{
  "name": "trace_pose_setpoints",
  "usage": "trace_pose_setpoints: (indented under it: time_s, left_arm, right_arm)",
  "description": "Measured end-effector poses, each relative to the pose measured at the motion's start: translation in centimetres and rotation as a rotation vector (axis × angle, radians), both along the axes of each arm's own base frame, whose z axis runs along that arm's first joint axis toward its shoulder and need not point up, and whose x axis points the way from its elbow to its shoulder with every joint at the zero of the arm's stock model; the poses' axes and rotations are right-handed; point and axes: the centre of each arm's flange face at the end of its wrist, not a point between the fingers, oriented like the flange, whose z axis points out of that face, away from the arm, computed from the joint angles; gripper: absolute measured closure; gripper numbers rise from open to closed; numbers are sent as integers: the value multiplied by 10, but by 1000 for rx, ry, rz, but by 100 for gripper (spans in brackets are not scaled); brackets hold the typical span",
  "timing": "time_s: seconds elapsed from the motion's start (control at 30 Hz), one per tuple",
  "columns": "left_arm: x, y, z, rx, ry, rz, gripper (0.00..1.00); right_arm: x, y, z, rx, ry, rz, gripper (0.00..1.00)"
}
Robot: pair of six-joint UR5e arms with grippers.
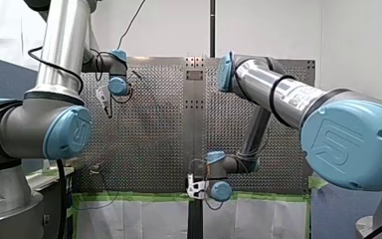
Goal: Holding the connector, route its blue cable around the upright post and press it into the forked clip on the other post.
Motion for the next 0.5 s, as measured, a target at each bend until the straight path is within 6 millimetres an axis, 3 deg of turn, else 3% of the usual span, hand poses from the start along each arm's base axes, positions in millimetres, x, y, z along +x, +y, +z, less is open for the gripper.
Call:
trace_pose_setpoints:
  time_s: [0.5]
  left_arm:
    - [0,0,0,0,0,1,0]
  right_arm:
    - [-38,15,-81,72,61,-44,100]
